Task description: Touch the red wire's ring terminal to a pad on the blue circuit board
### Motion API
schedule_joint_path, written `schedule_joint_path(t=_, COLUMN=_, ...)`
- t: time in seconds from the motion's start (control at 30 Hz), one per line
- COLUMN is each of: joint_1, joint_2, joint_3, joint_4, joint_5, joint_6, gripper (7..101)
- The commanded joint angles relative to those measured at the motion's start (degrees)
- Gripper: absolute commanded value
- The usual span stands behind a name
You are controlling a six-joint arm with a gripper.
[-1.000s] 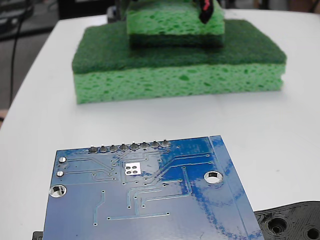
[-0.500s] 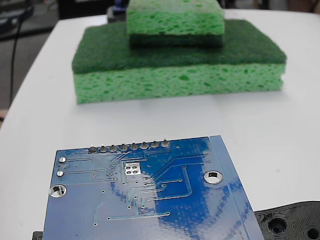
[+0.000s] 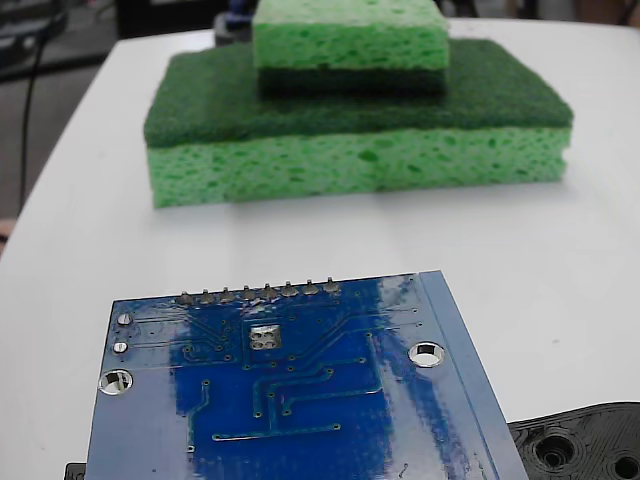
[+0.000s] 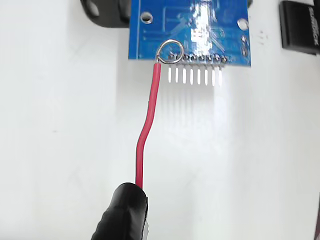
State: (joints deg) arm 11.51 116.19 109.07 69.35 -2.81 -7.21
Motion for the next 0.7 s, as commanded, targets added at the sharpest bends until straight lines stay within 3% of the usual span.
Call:
schedule_joint_path(t=0.03, joint_1=0.9, joint_2=-5.7, joint_3=-8.8, joint_4=3.4, joint_5=-0.9, joint_6=-1.2, gripper=100.3)
schedule_joint_path(t=0.23, joint_1=4.0, joint_2=-13.8, joint_3=-17.0, joint_4=7.7, joint_5=-3.9, joint_6=-4.1, gripper=100.3)
schedule_joint_path(t=0.7, joint_1=6.1, joint_2=-22.9, joint_3=-21.8, joint_4=8.8, joint_5=-5.9, joint_6=-6.0, gripper=100.3)
